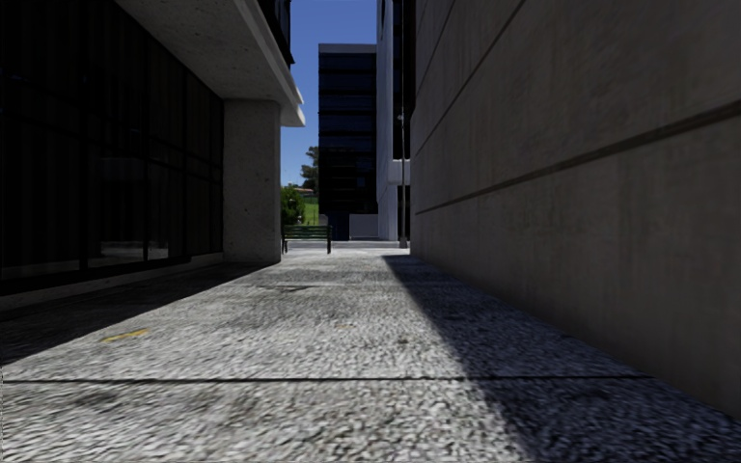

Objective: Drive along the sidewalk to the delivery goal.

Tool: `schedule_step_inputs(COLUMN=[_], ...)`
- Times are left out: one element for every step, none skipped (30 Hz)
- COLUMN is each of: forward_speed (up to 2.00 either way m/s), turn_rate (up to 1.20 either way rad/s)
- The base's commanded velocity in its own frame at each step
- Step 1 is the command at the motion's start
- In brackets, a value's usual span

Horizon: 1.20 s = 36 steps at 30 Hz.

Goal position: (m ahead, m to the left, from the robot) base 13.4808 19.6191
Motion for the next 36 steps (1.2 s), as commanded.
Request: schedule_step_inputs(forward_speed=[2.0,2.0,2.0,2.0,2.0,2.0,2.0,2.0,2.0,2.0,2.0,2.0,2.0,2.0,2.0,2.0,2.0,2.0,2.0,2.0,2.0,2.0,2.0,2.0,2.0,2.0,2.0,2.0,2.0,2.0,2.0,2.0,2.0,2.0,2.0,2.0], turn_rate=[0.0,0.0,0.0,0.0,0.0,0.0,0.0,0.0,0.0,0.0,0.0,0.0,0.0,0.0,0.0,0.0,0.0,0.0,0.0,0.0,0.0,0.0,0.0,0.0,0.0,0.0,0.0,0.0,0.0,0.0,0.0,0.0,0.0,0.0,0.0,0.0])
